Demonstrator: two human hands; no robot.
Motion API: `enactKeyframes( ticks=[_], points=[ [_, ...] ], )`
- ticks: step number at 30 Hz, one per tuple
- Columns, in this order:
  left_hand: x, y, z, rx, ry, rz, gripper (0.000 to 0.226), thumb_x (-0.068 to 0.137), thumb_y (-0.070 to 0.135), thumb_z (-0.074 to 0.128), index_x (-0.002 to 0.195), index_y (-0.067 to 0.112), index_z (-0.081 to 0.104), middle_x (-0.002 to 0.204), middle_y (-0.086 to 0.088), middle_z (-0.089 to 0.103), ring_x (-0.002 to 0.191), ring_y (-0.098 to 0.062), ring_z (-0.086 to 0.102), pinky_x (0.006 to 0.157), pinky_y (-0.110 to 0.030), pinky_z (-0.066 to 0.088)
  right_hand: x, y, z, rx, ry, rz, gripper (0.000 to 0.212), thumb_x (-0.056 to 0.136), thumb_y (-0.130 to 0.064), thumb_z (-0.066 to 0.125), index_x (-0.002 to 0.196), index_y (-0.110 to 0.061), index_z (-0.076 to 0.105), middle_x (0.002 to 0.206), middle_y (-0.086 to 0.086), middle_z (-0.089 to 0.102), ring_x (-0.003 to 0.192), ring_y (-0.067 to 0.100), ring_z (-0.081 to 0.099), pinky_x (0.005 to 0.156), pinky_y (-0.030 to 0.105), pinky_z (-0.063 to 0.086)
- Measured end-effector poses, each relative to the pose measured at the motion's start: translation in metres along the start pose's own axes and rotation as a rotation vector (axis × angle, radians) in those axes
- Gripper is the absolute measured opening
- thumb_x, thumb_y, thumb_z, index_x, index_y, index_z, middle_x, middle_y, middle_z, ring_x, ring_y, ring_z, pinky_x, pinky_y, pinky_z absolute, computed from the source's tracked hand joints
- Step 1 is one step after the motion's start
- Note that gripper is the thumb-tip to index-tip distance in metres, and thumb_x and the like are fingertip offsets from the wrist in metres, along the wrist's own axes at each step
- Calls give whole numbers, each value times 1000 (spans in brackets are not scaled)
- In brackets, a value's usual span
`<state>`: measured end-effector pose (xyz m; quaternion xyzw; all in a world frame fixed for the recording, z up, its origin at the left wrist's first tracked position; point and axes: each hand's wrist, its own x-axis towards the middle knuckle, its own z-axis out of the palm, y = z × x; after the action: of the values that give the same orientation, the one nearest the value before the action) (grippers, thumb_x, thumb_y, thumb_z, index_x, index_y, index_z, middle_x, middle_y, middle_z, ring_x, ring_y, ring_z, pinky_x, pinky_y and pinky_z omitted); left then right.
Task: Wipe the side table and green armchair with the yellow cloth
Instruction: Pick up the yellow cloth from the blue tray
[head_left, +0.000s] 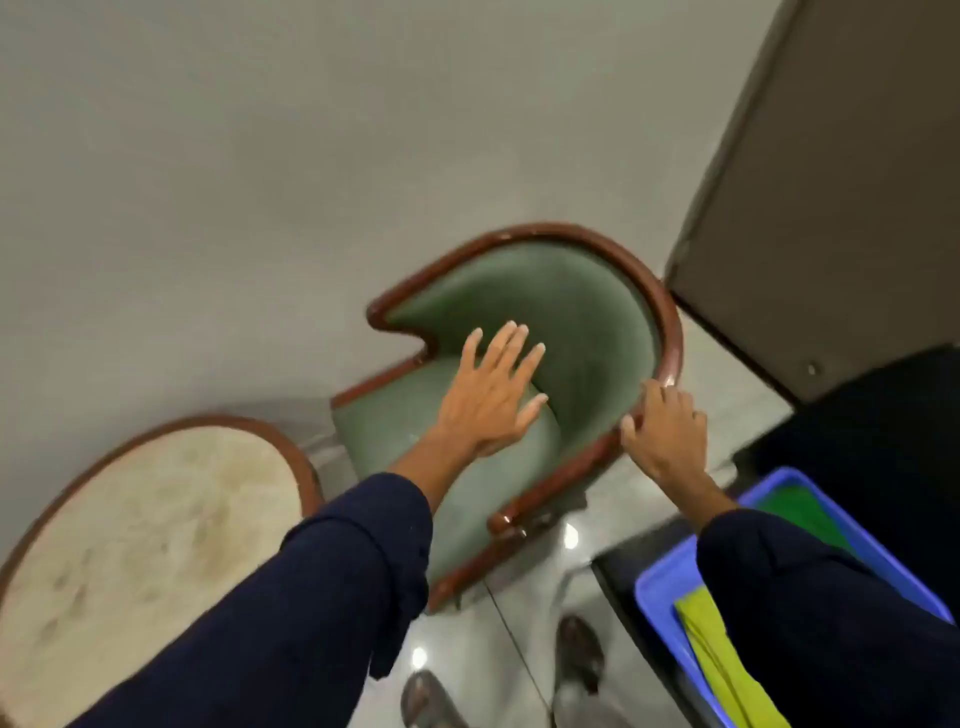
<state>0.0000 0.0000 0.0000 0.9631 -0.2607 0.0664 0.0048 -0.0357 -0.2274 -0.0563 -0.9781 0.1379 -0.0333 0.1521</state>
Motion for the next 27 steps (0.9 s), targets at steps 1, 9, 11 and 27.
enactKeyframes(
  ticks=[1, 9, 11, 27],
  points=[
    [2, 26, 19, -17, -67, 61, 62, 97, 46, 40, 151, 17, 35, 161, -14, 29, 151, -27, 20, 121, -53, 17, -9, 34, 13, 7, -56, 117, 47, 81, -24, 60, 125, -8, 53, 121, 20, 61, 114, 39, 53, 95, 49, 42],
    [-25, 216, 172, -464, -335, 449, 51, 76, 12, 67, 127, 5, 63, 125, -19, 66, 118, -36, 61, 94, -44, 51, -105, 263, 109, 21, -531, 628, 32, 84, -22, 63, 114, -12, 60, 122, 20, 63, 119, 39, 54, 98, 47, 42],
    [-38, 243, 197, -456, -525, 439, 54, 82, 14, 61, 135, 4, 56, 135, -21, 58, 128, -37, 52, 99, -45, 44, -129, 289, 125, 18, -626, 715, 41, 81, -25, 66, 118, -10, 57, 123, 24, 59, 120, 42, 52, 98, 49, 43],
    [-15, 276, 225, -267, -787, 526, 77, 90, 27, 59, 155, 17, 20, 165, -6, 17, 153, -24, 8, 122, -50, 7, -137, 253, 95, 20, -681, -81, 24, 87, -34, 61, 103, -16, 62, 97, 12, 67, 90, 35, 64, 66, 37, 46]
  ],
)
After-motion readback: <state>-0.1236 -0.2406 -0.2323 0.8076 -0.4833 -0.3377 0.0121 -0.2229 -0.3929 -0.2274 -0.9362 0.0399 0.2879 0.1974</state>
